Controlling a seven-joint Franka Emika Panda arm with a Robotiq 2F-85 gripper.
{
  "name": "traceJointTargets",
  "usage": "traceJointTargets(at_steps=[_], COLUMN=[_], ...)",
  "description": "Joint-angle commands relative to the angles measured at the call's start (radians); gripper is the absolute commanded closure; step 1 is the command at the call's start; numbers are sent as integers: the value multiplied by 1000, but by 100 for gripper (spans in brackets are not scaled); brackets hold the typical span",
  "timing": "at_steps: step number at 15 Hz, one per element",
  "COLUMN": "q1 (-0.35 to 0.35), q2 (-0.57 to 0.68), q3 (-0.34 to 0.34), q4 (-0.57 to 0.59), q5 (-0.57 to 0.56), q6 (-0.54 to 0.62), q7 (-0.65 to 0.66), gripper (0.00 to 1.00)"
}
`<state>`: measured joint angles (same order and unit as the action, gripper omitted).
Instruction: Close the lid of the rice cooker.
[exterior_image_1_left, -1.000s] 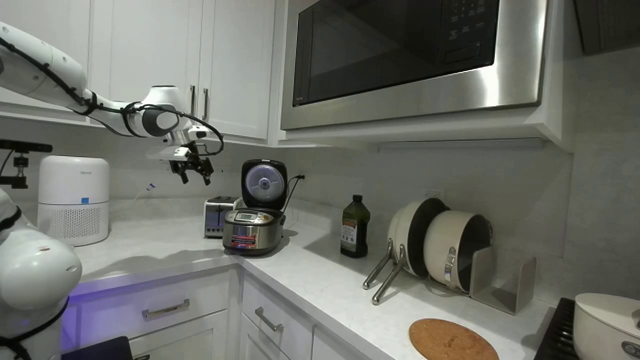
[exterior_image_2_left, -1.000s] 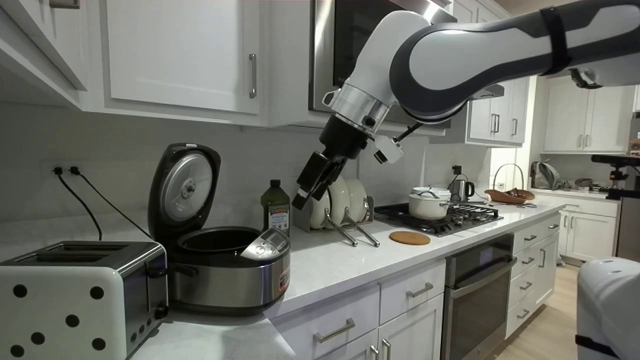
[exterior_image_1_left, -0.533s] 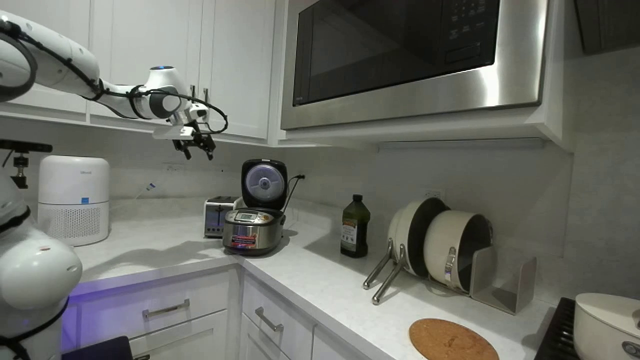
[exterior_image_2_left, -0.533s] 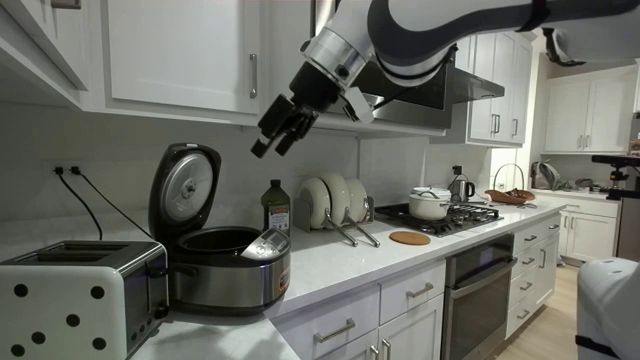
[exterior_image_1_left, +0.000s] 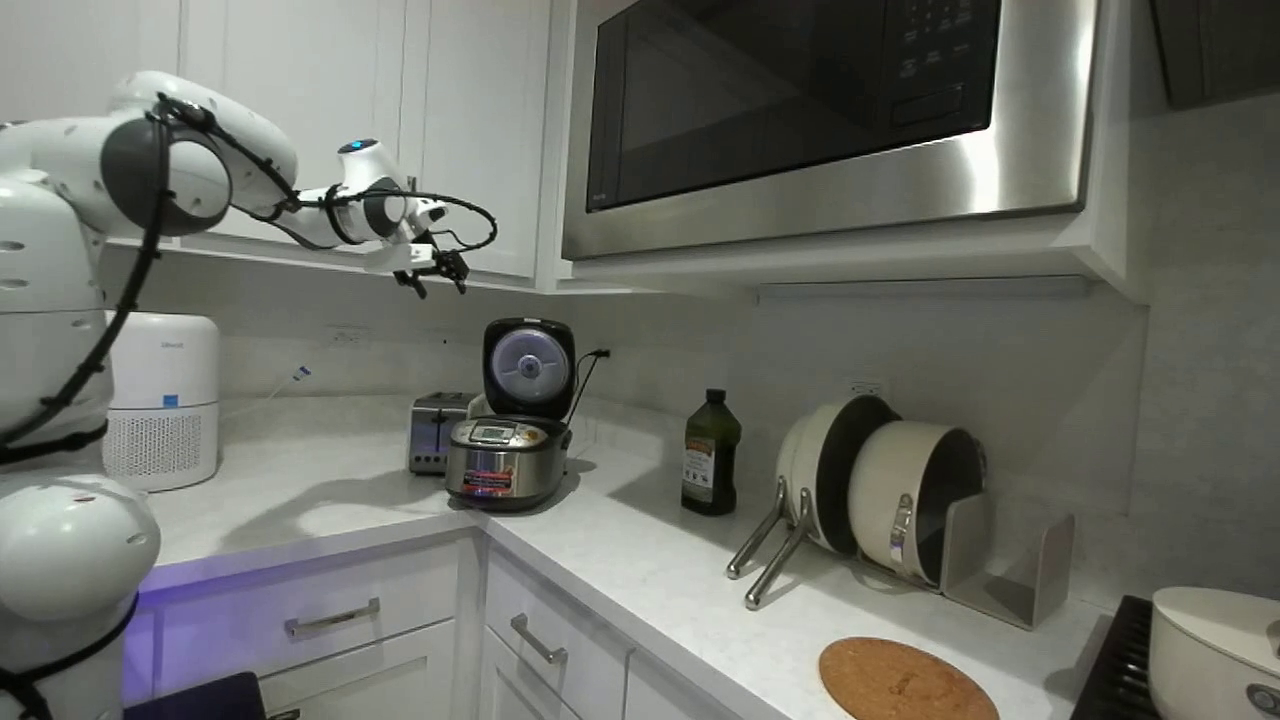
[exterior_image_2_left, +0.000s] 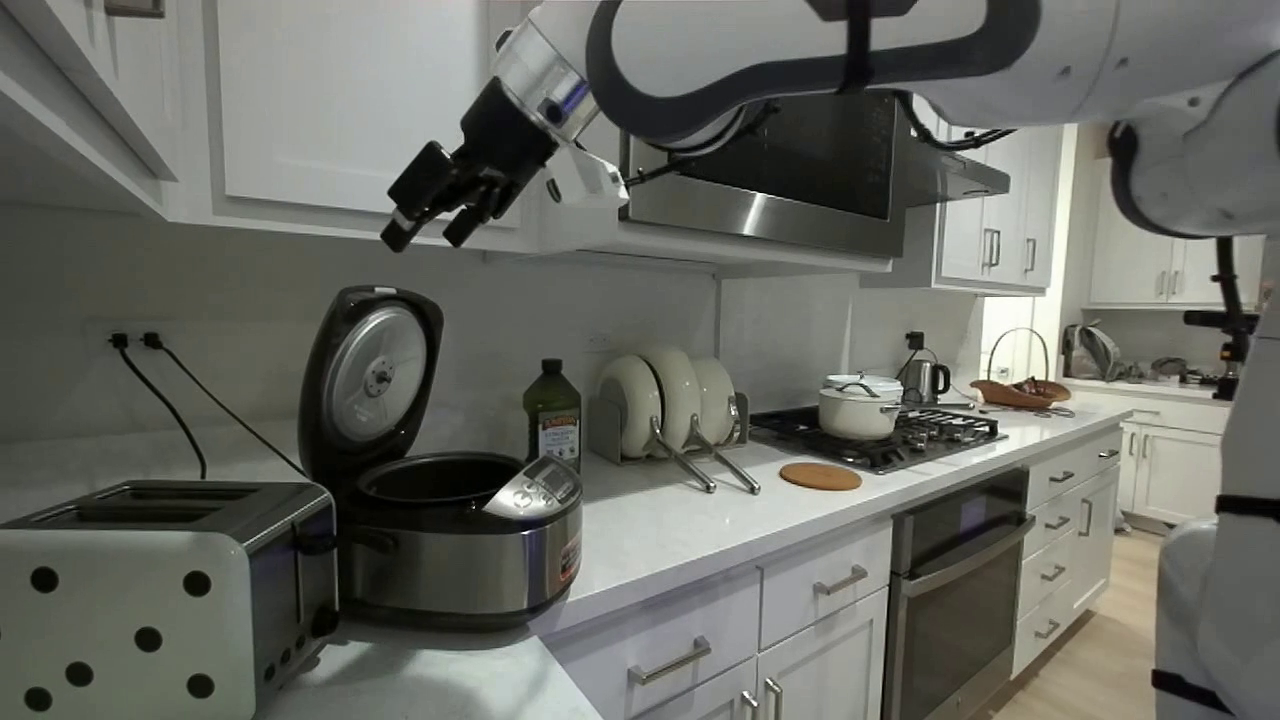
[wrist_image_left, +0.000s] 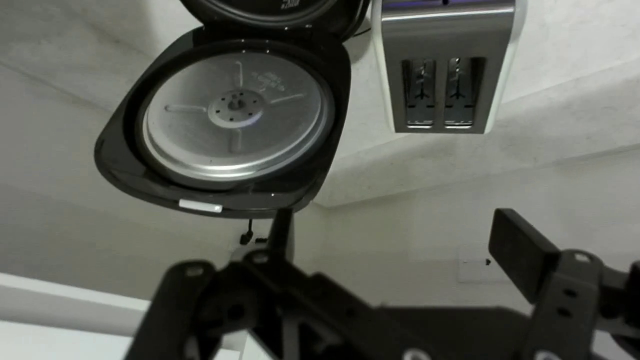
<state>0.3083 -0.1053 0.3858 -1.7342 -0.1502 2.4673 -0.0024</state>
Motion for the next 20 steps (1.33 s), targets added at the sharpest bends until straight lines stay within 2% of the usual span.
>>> traceJointTargets(at_steps=[1,5,8,9,10,20], q1=[9,111,187,134,144,142], q2=[225,399,493,420,440,441], q3=[21,-52,-123,-88,-96,-94], q4=[244,450,599,458,483,479], q5=[-210,-390,-403,-383,-383,-383], q6=[-3,-39,-73,-14,-17,-16], q7=[135,243,270,246,245,245], gripper=[0,0,0,0,0,0])
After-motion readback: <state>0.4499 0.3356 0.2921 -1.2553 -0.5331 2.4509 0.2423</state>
